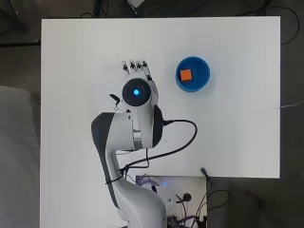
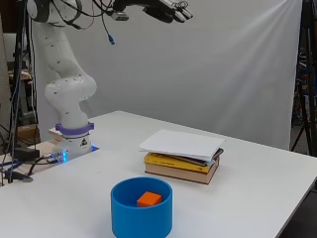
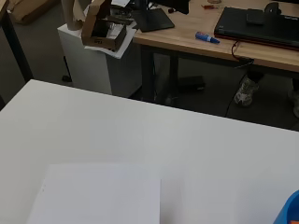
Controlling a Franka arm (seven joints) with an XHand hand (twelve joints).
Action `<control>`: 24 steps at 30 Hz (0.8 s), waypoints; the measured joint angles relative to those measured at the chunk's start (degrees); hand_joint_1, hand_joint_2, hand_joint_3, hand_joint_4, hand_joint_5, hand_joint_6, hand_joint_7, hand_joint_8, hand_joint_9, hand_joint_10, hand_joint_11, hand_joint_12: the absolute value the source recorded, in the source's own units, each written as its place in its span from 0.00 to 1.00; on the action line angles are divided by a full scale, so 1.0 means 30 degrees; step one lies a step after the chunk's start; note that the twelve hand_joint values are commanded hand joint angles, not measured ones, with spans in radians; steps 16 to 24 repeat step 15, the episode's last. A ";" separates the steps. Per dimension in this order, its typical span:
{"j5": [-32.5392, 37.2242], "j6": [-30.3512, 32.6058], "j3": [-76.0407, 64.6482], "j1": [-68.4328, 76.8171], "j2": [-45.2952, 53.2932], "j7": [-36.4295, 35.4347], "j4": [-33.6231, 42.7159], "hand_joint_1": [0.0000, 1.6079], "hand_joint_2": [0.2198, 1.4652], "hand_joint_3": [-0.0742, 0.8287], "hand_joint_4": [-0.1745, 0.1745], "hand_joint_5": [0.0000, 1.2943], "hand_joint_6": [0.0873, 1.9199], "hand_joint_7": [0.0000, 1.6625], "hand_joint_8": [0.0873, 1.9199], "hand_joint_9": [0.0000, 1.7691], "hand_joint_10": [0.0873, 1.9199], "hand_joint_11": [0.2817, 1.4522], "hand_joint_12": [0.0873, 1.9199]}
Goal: Teleoperate dual arm-hand system to pick and place objects
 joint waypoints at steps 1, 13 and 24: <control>0.0381 0.0048 0.0062 -0.0092 -0.0480 0.0169 -0.0487 0.11 0.61 0.09 0.50 0.18 0.00 0.19 0.00 0.26 0.00 0.14 0.00; 0.1727 0.1200 0.1648 -0.0681 -0.3740 0.2820 -0.3506 0.12 0.64 0.09 0.48 0.20 0.00 0.24 0.00 0.30 0.00 0.14 0.00; 0.1601 0.1274 0.1693 -0.0717 -0.3825 0.2996 -0.3637 0.12 0.63 0.08 0.47 0.20 0.00 0.25 0.00 0.30 0.00 0.14 0.00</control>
